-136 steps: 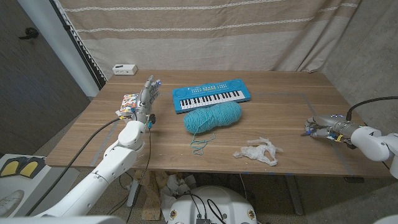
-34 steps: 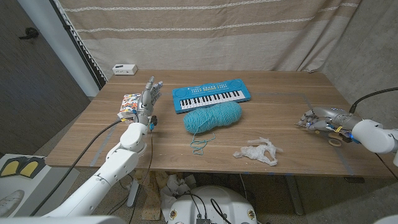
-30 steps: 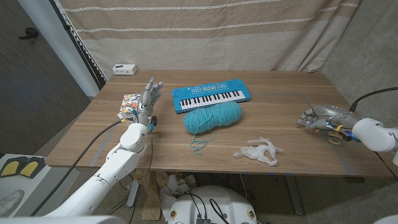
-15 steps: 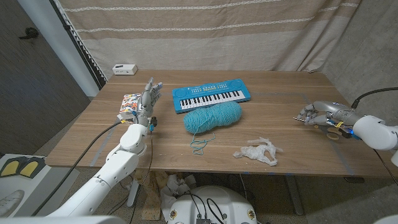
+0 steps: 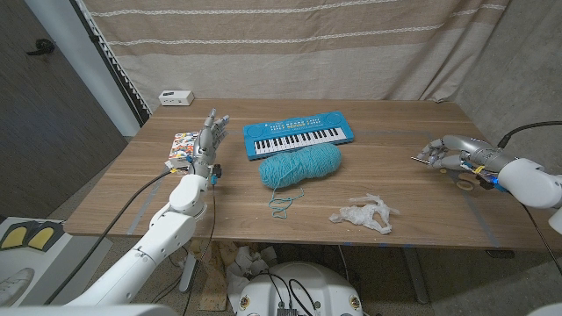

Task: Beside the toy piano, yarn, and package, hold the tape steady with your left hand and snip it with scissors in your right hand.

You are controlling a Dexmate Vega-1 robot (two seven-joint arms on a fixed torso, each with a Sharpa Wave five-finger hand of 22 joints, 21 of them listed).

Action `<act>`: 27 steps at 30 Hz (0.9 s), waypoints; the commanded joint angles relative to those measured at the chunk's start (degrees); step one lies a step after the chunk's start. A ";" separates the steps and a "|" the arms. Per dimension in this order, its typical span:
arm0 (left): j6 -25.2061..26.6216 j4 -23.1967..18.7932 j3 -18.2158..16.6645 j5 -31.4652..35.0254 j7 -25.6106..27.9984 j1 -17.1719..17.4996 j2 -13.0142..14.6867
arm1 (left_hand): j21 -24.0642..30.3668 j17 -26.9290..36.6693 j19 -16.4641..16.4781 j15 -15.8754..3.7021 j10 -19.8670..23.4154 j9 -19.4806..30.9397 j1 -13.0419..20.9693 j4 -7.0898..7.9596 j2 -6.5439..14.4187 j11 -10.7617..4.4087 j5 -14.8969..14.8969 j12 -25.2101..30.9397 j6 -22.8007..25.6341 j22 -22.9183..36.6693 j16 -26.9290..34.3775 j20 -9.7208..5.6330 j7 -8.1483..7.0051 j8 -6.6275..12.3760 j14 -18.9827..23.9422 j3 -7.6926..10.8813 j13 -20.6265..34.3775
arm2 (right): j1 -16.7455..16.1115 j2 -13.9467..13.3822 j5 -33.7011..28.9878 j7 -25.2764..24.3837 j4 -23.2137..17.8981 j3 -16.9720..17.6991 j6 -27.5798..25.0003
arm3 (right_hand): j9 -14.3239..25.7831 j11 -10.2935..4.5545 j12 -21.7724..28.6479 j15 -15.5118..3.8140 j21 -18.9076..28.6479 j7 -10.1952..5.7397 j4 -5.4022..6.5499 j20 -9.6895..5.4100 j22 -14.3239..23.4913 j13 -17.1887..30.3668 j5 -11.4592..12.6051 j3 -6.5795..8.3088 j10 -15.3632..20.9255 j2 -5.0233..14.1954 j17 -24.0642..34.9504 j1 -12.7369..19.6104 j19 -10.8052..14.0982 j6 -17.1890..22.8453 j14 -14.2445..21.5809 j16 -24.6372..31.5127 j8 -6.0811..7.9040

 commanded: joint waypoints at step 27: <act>1.64 -0.88 0.21 0.25 0.05 -1.27 0.33 | 0.19 0.20 0.05 -3.60 0.19 0.16 -0.67 0.20 0.22 0.00 0.25 0.20 0.55 0.16 0.17 -0.06 0.08 -0.22 0.50 0.11 0.30 | 11.01 5.15 14.24 -1.66 5.54 -3.11 9.91 | -0.05 0.53 0.81 -6.16 2.98 0.12 0.33 -9.43 0.25 0.57 -0.41 0.44 -0.90 1.92 0.17 2.54 -0.51 -0.12 0.54 -0.25 -2.11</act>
